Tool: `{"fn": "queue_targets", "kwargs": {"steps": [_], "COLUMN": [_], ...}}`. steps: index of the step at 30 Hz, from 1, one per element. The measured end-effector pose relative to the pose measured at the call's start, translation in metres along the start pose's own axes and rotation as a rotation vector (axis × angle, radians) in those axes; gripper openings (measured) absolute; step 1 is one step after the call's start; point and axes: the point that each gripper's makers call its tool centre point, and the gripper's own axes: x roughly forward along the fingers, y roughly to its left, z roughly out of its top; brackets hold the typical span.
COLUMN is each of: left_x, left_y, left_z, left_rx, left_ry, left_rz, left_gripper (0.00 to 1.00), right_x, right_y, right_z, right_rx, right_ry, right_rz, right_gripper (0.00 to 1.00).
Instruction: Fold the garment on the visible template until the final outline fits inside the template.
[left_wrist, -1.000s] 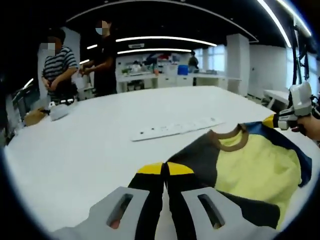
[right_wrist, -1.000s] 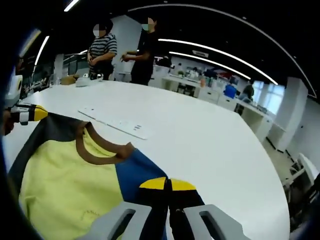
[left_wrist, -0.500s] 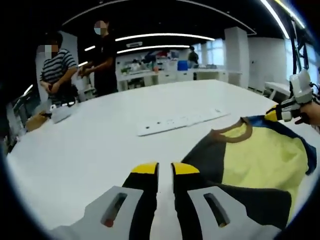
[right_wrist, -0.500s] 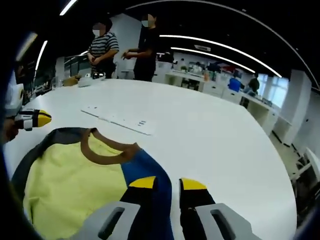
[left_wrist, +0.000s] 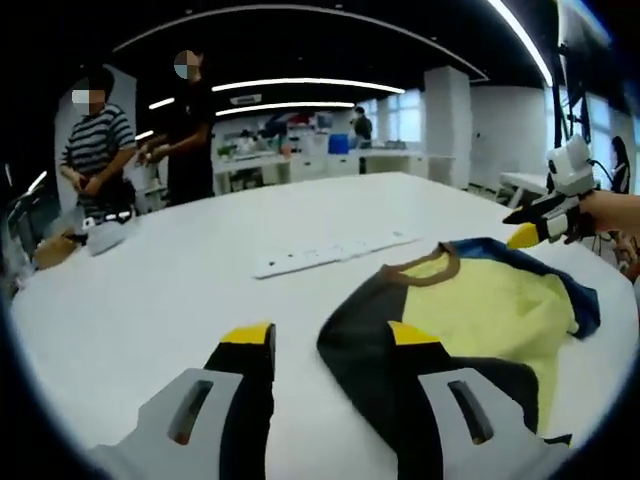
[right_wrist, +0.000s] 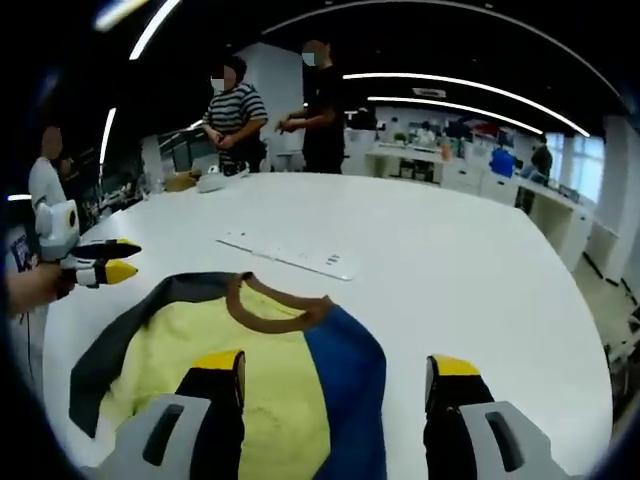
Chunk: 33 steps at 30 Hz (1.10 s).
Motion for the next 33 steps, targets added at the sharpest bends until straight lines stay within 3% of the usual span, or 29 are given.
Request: {"fn": "queue_targets", "kwargs": {"steps": [9, 15, 22, 33], "left_x": [-0.025, -0.044, -0.069, -0.100], "left_y": [-0.012, -0.024, -0.035, -0.055], "left_z": [0.002, 0.001, -0.016, -0.049], "left_rx": [-0.038, -0.013, -0.019, -0.005], "left_ry": [-0.021, -0.022, 0.002, 0.052], "left_rz": [-0.039, -0.068, -0.087, -0.127], "left_gripper": [0.59, 0.66, 0.69, 0.67], "right_x": [-0.029, -0.051, -0.072, -0.099], "right_y": [0.015, 0.028, 0.036, 0.038], "right_z": [-0.012, -0.023, -0.040, -0.073], "right_rx": [0.009, 0.026, 0.063, 0.095], "right_ry": [-0.001, 0.002, 0.019, 0.043], "right_rz": [0.071, 0.130, 0.167, 0.161], "right_gripper": [0.76, 0.79, 0.78, 0.73]}}
